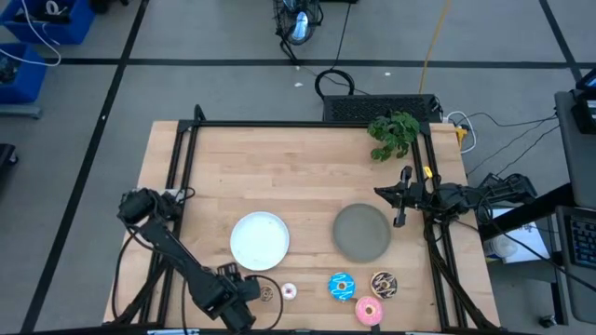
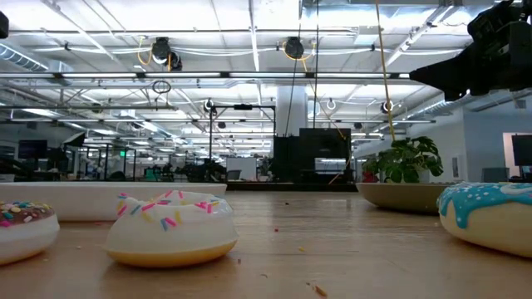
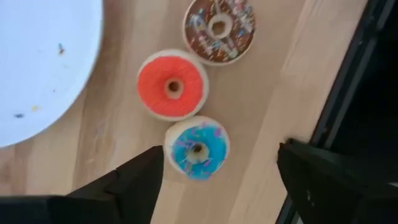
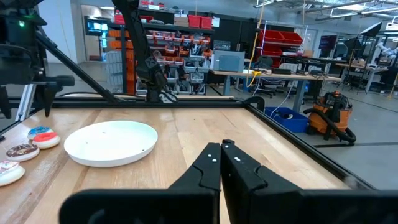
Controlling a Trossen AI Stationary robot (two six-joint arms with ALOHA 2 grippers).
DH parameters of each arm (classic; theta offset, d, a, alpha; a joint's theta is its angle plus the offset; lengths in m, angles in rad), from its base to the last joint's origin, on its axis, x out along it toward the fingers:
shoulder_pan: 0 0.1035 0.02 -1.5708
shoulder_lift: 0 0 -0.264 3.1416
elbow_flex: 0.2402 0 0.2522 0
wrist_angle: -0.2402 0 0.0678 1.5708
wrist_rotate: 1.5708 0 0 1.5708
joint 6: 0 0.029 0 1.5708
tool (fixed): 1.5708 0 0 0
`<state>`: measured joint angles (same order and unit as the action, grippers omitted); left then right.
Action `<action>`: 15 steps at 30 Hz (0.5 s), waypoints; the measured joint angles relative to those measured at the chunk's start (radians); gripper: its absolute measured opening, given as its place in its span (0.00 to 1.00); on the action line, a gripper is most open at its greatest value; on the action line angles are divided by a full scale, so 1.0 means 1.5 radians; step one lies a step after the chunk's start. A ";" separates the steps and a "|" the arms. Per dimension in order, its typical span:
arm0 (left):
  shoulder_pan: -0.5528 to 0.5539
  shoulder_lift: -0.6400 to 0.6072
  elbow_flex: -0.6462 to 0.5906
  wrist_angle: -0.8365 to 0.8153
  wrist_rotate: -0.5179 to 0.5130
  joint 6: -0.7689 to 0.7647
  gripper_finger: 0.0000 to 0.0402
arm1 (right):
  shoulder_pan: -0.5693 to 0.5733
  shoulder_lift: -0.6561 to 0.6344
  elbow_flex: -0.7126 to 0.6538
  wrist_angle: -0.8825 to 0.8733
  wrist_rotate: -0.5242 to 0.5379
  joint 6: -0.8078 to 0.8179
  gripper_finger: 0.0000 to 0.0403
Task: Pick & Place donuts
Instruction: Put the small blue donut on the white plate
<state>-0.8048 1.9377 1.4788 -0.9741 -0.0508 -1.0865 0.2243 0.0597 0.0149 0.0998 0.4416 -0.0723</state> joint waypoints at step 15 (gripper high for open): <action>-0.036 0.000 -0.066 0.037 -0.054 -0.098 0.89 | 0.000 0.000 0.000 0.000 0.000 0.000 0.00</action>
<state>-0.8583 1.9377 1.3797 -0.9193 -0.1314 -1.2328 0.2243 0.0597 0.0151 0.1001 0.4412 -0.0719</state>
